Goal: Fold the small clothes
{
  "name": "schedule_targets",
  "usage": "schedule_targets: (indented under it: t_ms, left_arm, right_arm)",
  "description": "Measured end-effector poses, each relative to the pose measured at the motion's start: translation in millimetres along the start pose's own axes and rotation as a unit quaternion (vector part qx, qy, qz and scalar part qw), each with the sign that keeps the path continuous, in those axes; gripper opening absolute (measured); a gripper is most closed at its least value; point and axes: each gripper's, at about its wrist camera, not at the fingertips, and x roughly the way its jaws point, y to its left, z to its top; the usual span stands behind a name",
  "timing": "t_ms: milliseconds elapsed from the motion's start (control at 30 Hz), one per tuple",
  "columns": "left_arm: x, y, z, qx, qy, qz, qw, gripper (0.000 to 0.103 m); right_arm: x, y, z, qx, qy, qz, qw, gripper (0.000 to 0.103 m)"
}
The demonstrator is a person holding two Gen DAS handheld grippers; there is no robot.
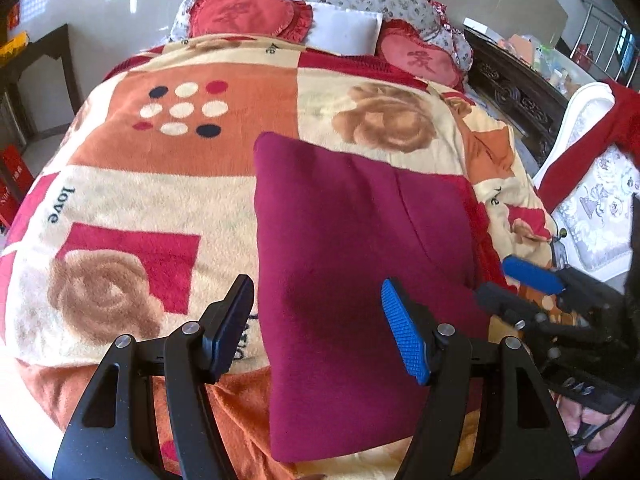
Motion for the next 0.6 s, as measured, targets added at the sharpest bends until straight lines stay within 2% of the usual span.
schedule_targets:
  t_ms: [33, 100, 167, 400, 600]
  left_arm:
    - [-2.8, -1.4, 0.2, 0.002, -0.005, 0.004, 1.0, 0.067]
    - [-10.1, -4.7, 0.2, 0.01, -0.017, 0.014, 0.9997, 0.067]
    - [-17.7, -7.7, -0.2, 0.017, -0.031, 0.025, 0.9991, 0.067]
    - [-36.0, -10.8, -3.6, 0.023, -0.058, 0.044, 0.9971, 0.067]
    - [-44.5, -10.4, -7.6, 0.02, -0.066, 0.048, 0.9964, 0.067]
  right_arm:
    - [-4.3, 1.5, 3.6, 0.002, -0.009, -0.005, 1.0, 0.054]
    - [-10.1, 4.7, 8.0, 0.009, -0.023, -0.018, 1.0, 0.065]
    - [-15.4, 7.4, 10.2, 0.015, -0.035, -0.028, 0.999, 0.069]
    - [-19.3, 15.8, 7.2, 0.034, -0.039, -0.045, 0.998, 0.073]
    - [-22.0, 19.1, 2.8, 0.042, -0.037, -0.052, 0.997, 0.074]
